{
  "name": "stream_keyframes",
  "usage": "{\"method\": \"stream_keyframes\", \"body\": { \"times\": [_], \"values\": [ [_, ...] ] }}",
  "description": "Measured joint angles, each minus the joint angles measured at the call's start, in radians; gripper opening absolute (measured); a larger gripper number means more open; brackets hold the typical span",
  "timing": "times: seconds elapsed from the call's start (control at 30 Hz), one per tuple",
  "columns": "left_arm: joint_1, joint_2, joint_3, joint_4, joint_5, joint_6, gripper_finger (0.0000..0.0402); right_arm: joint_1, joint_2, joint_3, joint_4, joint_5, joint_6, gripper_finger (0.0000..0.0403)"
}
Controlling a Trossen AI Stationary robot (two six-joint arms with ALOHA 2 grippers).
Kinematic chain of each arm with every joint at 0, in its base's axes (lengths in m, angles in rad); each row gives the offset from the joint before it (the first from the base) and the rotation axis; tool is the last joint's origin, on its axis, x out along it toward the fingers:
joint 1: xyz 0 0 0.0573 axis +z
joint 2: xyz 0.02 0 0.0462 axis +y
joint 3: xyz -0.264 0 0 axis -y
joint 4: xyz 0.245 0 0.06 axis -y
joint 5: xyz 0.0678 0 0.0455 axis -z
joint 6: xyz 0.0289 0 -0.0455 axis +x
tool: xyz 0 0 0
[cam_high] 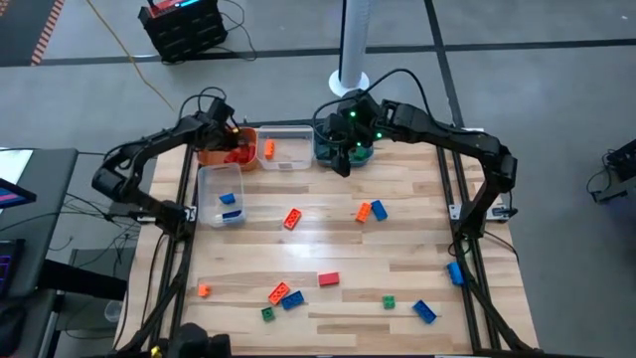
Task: Sort blocks
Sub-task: Put the red block into the orange bin
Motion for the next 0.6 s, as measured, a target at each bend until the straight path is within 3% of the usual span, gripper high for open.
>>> {"method": "stream_keyframes", "body": {
  "times": [0.33,0.6],
  "values": [
    [-0.004,0.090,0.000,-0.018,0.046,-0.023,0.0141,0.000,0.000,0.000,0.000,0.001,-0.002,0.0225],
    [-0.004,0.088,0.015,0.002,0.055,-0.005,0.0200,-0.002,0.000,0.000,-0.003,0.001,-0.003,0.0225]
  ]
}}
